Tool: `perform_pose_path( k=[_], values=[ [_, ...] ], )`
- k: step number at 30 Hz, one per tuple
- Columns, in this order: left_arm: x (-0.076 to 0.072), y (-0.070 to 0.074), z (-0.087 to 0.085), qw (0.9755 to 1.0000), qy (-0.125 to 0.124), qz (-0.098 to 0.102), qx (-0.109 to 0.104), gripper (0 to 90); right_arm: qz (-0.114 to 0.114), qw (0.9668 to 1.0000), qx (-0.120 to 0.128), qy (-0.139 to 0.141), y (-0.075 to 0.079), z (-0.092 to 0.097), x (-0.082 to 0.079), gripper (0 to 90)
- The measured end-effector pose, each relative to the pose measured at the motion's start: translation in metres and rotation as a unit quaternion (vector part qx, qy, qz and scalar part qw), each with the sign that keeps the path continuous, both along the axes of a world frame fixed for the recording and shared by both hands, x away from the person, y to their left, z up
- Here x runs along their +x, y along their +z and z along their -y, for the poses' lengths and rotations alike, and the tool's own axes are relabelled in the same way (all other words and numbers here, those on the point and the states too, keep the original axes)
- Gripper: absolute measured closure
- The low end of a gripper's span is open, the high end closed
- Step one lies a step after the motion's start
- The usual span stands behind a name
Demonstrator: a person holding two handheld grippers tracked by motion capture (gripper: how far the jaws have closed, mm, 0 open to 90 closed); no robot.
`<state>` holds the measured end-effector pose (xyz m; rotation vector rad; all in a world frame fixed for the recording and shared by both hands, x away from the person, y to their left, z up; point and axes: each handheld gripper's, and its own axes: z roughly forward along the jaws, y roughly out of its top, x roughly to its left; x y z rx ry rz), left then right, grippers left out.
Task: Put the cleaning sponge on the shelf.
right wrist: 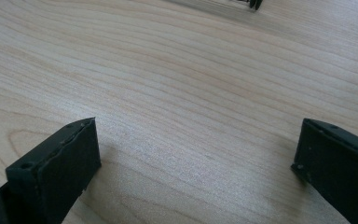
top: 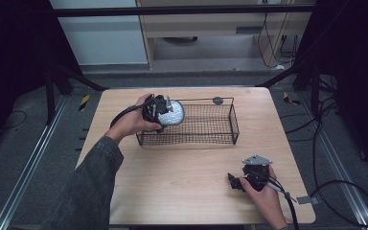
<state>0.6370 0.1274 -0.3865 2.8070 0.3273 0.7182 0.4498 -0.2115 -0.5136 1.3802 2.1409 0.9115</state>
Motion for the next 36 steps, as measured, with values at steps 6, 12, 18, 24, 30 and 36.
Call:
perform_pose_path(
  k=[6,12,18,24,30,36],
  values=[
    [0.004,-0.003,0.000,0.9999,0.001,-0.010,-0.006,8.8,0.001,1.0000,0.001,0.000,0.000,0.000,0.000,0.4],
    [0.004,-0.004,0.001,0.9996,0.000,-0.022,-0.014,8.1,0.000,1.0000,0.000,0.000,0.000,0.000,0.000,0.4],
    [0.006,-0.002,0.001,0.9989,0.010,-0.031,-0.033,4.7,0.000,1.0000,0.000,0.000,0.000,0.000,0.000,0.3],
    [0.005,0.002,-0.001,0.9985,0.013,-0.029,-0.045,4.5,0.000,1.0000,0.000,0.000,0.000,0.000,0.000,0.4],
    [0.002,0.006,-0.003,0.9982,0.014,-0.028,-0.052,6.5,0.000,1.0000,0.000,0.000,0.000,0.000,0.000,0.4],
    [-0.004,0.012,-0.004,0.9975,0.014,-0.024,-0.065,9.8,-0.001,1.0000,0.000,-0.001,0.000,0.000,0.000,0.4]
  ],
)
